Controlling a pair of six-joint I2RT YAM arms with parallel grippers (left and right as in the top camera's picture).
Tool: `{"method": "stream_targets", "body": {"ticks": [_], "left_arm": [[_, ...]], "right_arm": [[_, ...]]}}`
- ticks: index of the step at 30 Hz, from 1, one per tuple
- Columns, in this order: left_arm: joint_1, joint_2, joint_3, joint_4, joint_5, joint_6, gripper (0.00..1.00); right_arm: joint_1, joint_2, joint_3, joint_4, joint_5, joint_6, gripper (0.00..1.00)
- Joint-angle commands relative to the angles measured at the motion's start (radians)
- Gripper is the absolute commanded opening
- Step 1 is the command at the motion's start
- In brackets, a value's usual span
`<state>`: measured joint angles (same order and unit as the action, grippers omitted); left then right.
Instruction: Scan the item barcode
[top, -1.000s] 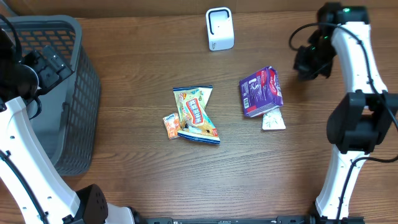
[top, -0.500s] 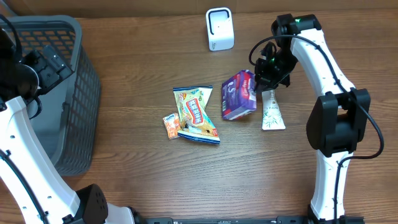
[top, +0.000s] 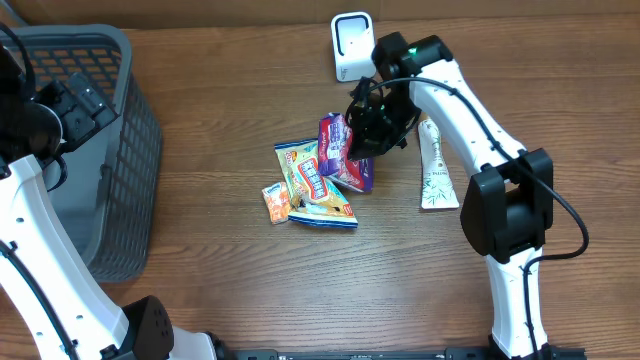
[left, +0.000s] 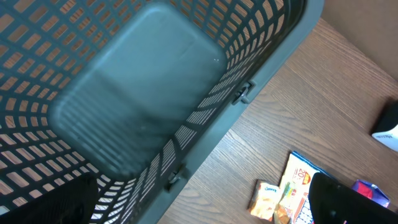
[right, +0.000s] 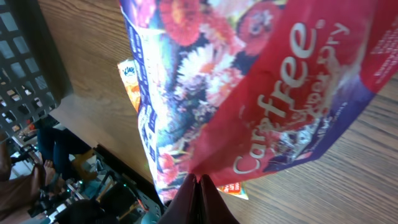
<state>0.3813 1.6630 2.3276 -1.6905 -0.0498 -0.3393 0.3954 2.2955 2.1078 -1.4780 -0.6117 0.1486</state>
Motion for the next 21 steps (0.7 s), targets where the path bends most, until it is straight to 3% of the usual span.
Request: {"method": "stream_targets", "body": {"ticks": [1, 4, 9, 15, 17, 21], "left_arm": [[0.000, 0.005, -0.006, 0.001, -0.010, 0.014, 1.00], [0.000, 0.005, -0.006, 0.001, -0.010, 0.014, 1.00], [0.000, 0.005, -0.006, 0.001, -0.010, 0.014, 1.00], [0.000, 0.005, -0.006, 0.001, -0.010, 0.014, 1.00], [0.000, 0.005, -0.006, 0.001, -0.010, 0.014, 1.00], [0.000, 0.005, -0.006, 0.001, -0.010, 0.014, 1.00]], "right_arm": [[-0.004, -0.035, 0.028, 0.005, 0.121, 0.078, 0.04], [-0.010, -0.042, 0.028, 0.004, 0.266, 0.134, 0.04], [0.004, -0.045, 0.028, 0.020, 0.143, 0.089, 0.04], [0.079, -0.044, 0.024, 0.124, 0.153, 0.101, 0.04], [0.107, -0.044, 0.005, 0.160, 0.316, 0.201, 0.04], [0.120, -0.043, -0.095, 0.235, 0.422, 0.225, 0.04]]}}
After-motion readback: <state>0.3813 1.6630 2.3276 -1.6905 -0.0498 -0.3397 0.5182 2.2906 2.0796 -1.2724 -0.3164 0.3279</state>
